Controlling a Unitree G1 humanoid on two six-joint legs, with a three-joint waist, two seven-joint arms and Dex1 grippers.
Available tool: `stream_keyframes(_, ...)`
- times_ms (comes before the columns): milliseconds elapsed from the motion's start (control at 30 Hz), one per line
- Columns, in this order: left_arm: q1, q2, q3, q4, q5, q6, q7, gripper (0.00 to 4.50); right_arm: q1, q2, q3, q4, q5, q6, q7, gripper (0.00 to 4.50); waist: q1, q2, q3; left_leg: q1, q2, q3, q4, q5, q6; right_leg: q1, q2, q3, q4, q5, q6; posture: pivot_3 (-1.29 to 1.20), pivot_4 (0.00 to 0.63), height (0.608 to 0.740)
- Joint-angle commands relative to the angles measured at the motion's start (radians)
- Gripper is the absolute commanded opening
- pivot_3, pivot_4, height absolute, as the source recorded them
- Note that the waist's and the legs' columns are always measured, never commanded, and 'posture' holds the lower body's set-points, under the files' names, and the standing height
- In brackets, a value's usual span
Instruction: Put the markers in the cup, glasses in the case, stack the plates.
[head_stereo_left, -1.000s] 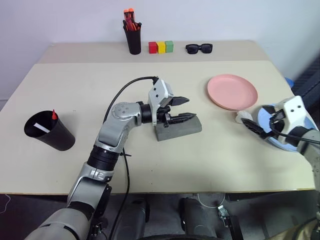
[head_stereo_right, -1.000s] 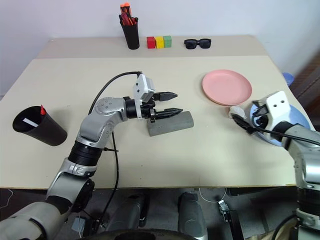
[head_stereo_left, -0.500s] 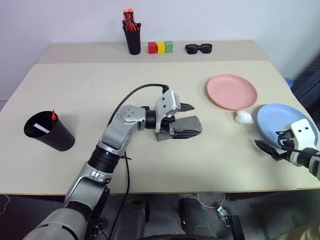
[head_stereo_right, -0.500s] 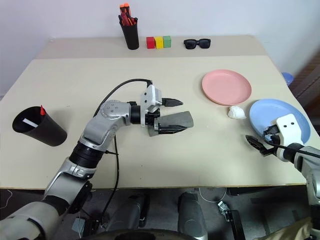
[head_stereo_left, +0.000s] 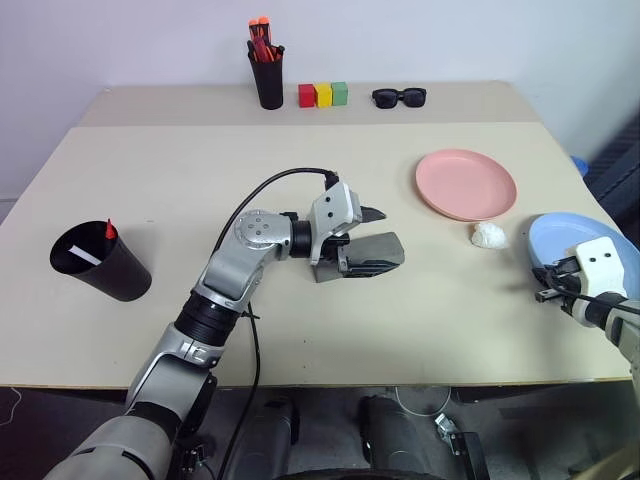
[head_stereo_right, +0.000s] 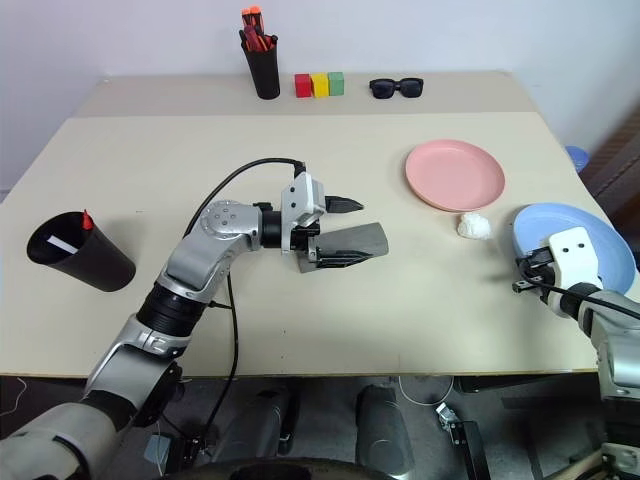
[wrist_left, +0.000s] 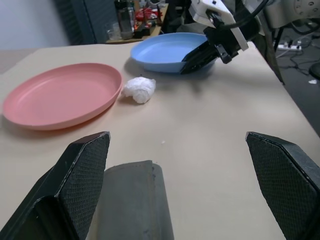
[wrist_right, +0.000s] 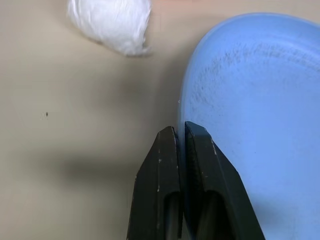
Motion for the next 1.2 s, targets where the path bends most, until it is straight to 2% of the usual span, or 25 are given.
stream_keyframes(33,-0.022,0.002,0.000,-0.021,0.015,-0.031,0.013,4.50,-0.077,0.014,-0.008,-0.004,-0.044,-0.102,-0.071,0.01,-0.004,0.001,0.000,0.000,0.000,0.000,0.000,0.000,0.000,0.000,0.000,0.000,0.000,0.000,0.000,0.00,0.150,0.740)
stream_keyframes(267,0.000,0.004,-0.008,-0.028,0.035,-0.047,0.036,4.50,-0.315,0.038,0.099,0.080,-0.094,-0.220,-0.074,0.01,-0.006,0.002,0.000,0.001,0.000,0.001,0.000,0.000,0.000,-0.001,0.000,0.001,0.000,0.000,0.000,0.00,0.150,0.740)
stream_keyframes(600,0.013,0.011,-0.009,-0.029,0.080,-0.035,0.107,4.50,-0.691,0.105,0.329,0.598,-0.215,-0.467,0.070,0.01,-0.005,0.002,0.000,0.000,-0.001,0.000,-0.001,0.000,0.000,-0.001,0.000,0.000,0.000,0.000,0.000,0.00,0.150,0.740)
stream_keyframes(867,0.049,0.033,-0.003,-0.077,0.090,-0.002,0.148,4.50,-0.852,0.155,0.405,0.864,-0.283,-0.608,0.122,0.01,-0.011,0.002,0.000,0.000,0.000,0.000,-0.002,0.000,0.000,-0.002,0.001,0.000,0.000,0.000,0.000,0.00,0.150,0.740)
stream_keyframes(900,0.052,0.035,-0.003,-0.081,0.091,0.001,0.153,4.50,-0.862,0.160,0.409,0.882,-0.287,-0.617,0.128,0.66,-0.011,0.002,0.000,0.000,0.000,0.000,-0.002,0.000,0.000,-0.002,0.001,0.000,0.000,0.000,0.000,0.00,0.150,0.740)
stream_keyframes(933,0.055,0.037,-0.003,-0.085,0.090,0.004,0.156,4.50,-0.871,0.164,0.412,0.899,-0.291,-0.626,0.129,0.93,-0.011,0.002,0.000,0.000,0.000,0.000,-0.002,0.000,0.000,-0.002,0.001,0.001,0.000,0.000,0.000,0.00,0.150,0.740)
stream_keyframes(1167,0.063,0.044,-0.005,-0.095,0.085,0.018,0.170,4.50,-0.888,0.179,0.374,0.908,-0.262,-0.640,0.130,4.28,-0.010,0.002,0.000,0.000,-0.001,0.000,-0.002,0.000,0.000,-0.002,0.001,0.001,0.000,0.000,0.000,0.00,0.150,0.740)
stream_keyframes(1200,0.062,0.043,-0.006,-0.094,0.083,0.018,0.170,4.50,-0.880,0.174,0.344,0.875,-0.227,-0.617,0.138,4.46,-0.010,0.002,0.000,0.000,-0.001,0.000,-0.002,0.000,0.000,-0.002,0.001,0.001,0.000,0.000,0.000,0.00,0.150,0.740)
